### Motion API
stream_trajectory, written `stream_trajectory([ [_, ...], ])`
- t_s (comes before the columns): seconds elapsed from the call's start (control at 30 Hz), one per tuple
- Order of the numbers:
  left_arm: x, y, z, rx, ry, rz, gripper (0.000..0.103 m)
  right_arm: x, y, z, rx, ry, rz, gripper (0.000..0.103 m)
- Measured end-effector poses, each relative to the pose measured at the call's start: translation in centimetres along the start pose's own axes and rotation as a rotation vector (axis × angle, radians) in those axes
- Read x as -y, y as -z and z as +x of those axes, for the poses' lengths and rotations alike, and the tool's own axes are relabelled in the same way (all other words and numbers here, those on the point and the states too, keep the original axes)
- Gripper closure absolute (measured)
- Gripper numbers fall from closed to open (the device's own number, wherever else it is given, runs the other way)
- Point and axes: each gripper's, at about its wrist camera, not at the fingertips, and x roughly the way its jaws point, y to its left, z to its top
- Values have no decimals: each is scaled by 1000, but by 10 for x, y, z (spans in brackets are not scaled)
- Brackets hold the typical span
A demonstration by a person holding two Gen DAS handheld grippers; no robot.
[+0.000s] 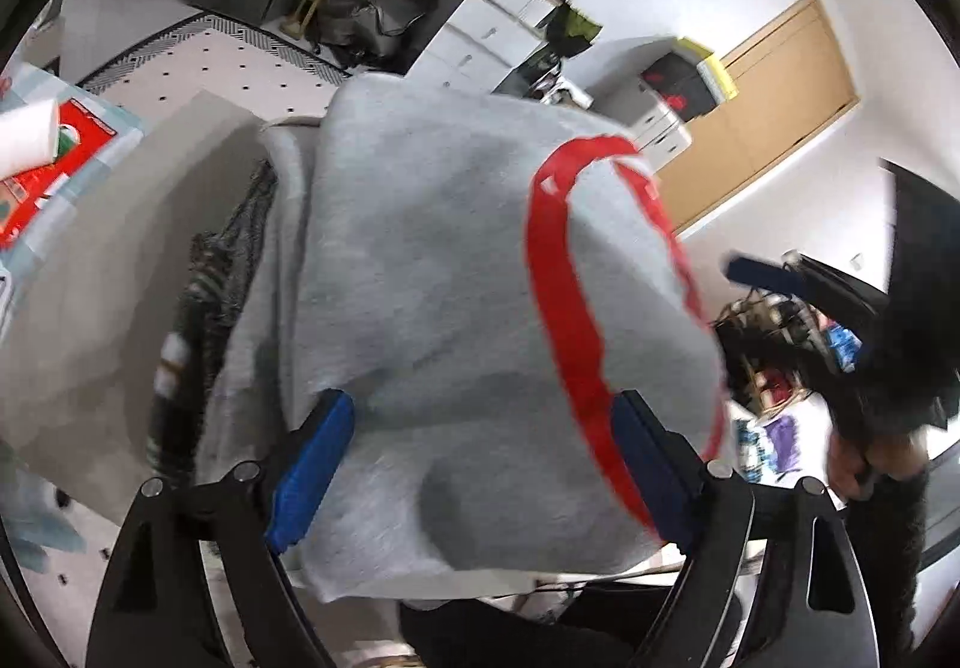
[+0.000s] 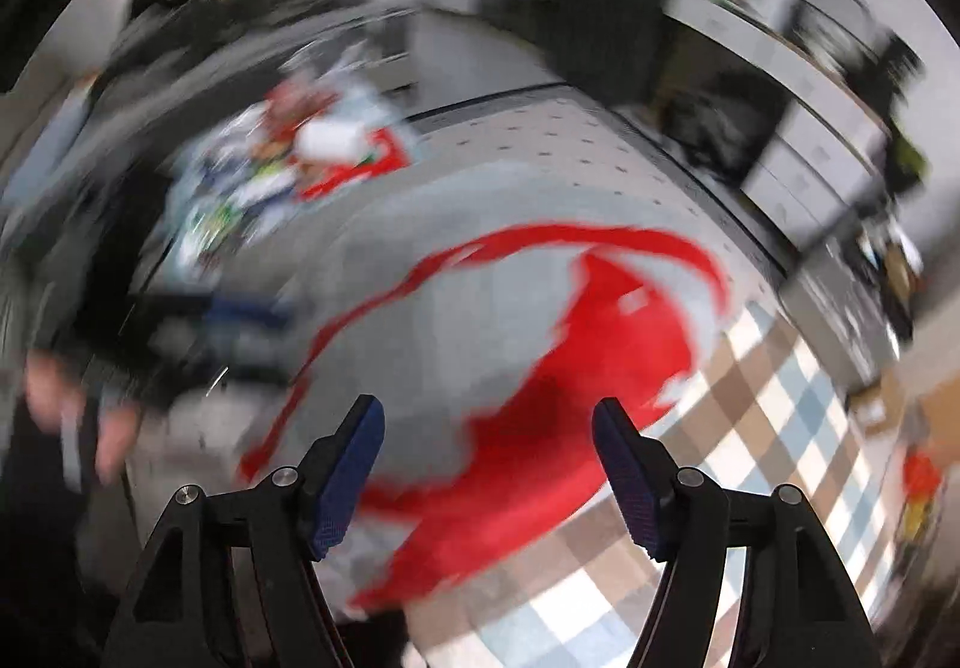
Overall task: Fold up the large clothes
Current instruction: 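Carry the bundle with both grippers and lower it onto the plaid blanket, then open both grippers and pull them back from the hoodie bundle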
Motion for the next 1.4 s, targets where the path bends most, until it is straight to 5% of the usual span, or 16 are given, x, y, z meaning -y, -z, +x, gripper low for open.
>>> stream_trajectory([
  [0.27, -6, 5, 25, -25, -47, 0, 18, -45, 20, 35, -143, 124, -117, 31],
  [0.67, -16, 1, 19, -51, -53, -30, 18, -51, 22, 52, -166, 179, -136, 31],
  [0.8, -12, -11, 1, 9, -6, -57, 18, -45, 21, 43, -116, 136, -110, 29],
  [0.97, -7, -23, 0, 44, 24, -46, 18, 5, 19, -6, 43, -94, 98, 29],
  [1.07, -18, -22, 20, 1, -9, -59, 18, 27, 18, -10, 112, -69, 196, 20],
  [1.17, -33, -15, 30, 6, 46, -114, 18, 32, 15, 22, 20, -44, 226, 20],
  [1.23, -32, -10, 29, 18, 35, -104, 18, 28, 18, 37, 20, -53, 213, 4],
  [1.4, 0, 3, -3, 85, -94, -79, 18, 25, 36, 22, 145, -85, 240, 1],
])
